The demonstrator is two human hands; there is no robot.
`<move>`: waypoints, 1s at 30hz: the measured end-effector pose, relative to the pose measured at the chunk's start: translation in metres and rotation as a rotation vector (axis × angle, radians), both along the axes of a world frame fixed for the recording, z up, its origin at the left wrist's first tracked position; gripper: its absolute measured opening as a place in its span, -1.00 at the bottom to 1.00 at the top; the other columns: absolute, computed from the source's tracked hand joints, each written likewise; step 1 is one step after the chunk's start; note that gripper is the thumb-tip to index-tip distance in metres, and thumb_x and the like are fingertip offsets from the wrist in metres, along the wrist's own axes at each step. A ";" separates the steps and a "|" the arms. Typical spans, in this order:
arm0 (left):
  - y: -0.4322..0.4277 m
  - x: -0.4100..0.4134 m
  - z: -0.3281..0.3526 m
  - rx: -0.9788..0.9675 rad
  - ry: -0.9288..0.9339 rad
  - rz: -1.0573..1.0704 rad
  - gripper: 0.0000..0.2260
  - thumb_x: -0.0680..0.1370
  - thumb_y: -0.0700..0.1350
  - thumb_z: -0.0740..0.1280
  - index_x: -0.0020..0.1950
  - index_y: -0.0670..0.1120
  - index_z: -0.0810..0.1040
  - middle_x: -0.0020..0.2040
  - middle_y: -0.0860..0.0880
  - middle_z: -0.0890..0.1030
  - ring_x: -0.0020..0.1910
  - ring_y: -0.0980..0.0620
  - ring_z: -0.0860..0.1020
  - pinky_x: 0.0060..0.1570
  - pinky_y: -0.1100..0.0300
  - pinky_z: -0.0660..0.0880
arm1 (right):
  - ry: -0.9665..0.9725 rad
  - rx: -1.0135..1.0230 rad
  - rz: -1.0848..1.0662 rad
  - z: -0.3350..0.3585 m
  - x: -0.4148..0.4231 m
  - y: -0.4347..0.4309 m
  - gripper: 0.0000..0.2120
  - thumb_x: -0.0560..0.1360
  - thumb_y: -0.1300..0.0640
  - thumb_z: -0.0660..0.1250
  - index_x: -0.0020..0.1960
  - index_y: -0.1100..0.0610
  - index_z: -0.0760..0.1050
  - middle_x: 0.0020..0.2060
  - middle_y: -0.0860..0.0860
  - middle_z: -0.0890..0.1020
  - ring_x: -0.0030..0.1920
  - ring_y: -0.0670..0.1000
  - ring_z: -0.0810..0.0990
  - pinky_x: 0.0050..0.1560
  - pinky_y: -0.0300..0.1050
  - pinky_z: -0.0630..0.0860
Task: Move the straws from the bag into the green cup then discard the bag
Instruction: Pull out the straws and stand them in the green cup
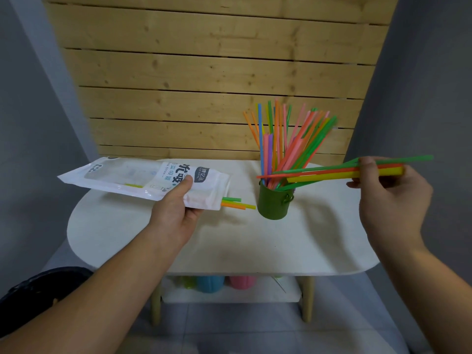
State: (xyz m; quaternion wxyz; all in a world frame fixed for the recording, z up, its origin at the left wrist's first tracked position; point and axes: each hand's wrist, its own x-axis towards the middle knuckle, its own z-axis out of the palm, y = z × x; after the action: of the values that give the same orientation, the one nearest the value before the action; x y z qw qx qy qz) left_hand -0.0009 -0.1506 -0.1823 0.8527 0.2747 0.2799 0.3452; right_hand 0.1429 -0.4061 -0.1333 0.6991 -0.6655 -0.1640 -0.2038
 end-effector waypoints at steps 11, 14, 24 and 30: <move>-0.017 0.008 -0.005 0.015 -0.004 -0.068 -0.76 0.56 -0.27 0.44 0.21 -0.10 0.60 0.02 -0.06 0.78 -0.09 0.02 0.76 -0.29 0.08 0.70 | -0.062 -0.049 -0.035 0.005 -0.003 -0.007 -0.81 0.54 0.00 0.36 -0.07 0.12 0.63 -0.29 -0.01 0.68 -0.31 -0.09 0.70 -0.26 -0.21 0.62; -0.023 0.011 -0.006 0.020 0.003 -0.084 -0.76 0.56 -0.27 0.44 0.20 -0.10 0.61 -0.03 -0.05 0.79 -0.10 0.02 0.76 -0.30 0.09 0.69 | -0.083 -0.105 -0.057 0.005 -0.005 -0.007 -0.84 0.53 -0.07 0.35 -0.12 0.00 0.61 -0.27 0.00 0.69 -0.26 0.00 0.71 -0.18 0.00 0.66; -0.034 0.021 -0.010 0.034 0.026 -0.098 -0.79 0.56 -0.27 0.44 0.17 -0.07 0.60 -0.04 -0.04 0.79 -0.18 0.05 0.76 -0.36 0.13 0.67 | -0.353 -0.246 -0.091 0.013 -0.022 -0.004 -0.79 0.55 0.06 0.35 -0.19 -0.20 0.45 -0.19 -0.02 0.60 -0.21 -0.10 0.63 -0.24 -0.49 0.44; -0.033 0.022 -0.013 0.049 0.024 -0.120 -0.81 0.56 -0.26 0.44 0.13 -0.05 0.61 -0.10 -0.01 0.79 -0.15 0.05 0.76 -0.30 0.10 0.70 | -0.383 -0.259 -0.053 0.014 -0.021 0.004 -0.86 0.55 0.10 0.36 -0.18 -0.03 0.52 -0.21 -0.27 0.52 -0.21 -0.23 0.57 -0.26 -0.47 0.44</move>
State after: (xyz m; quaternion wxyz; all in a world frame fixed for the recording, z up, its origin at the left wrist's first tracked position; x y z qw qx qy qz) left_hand 0.0209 -0.1832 -0.1949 0.8613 0.3161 0.2647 0.2971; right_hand 0.1216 -0.4026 -0.1189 0.5582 -0.7030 -0.3009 -0.3220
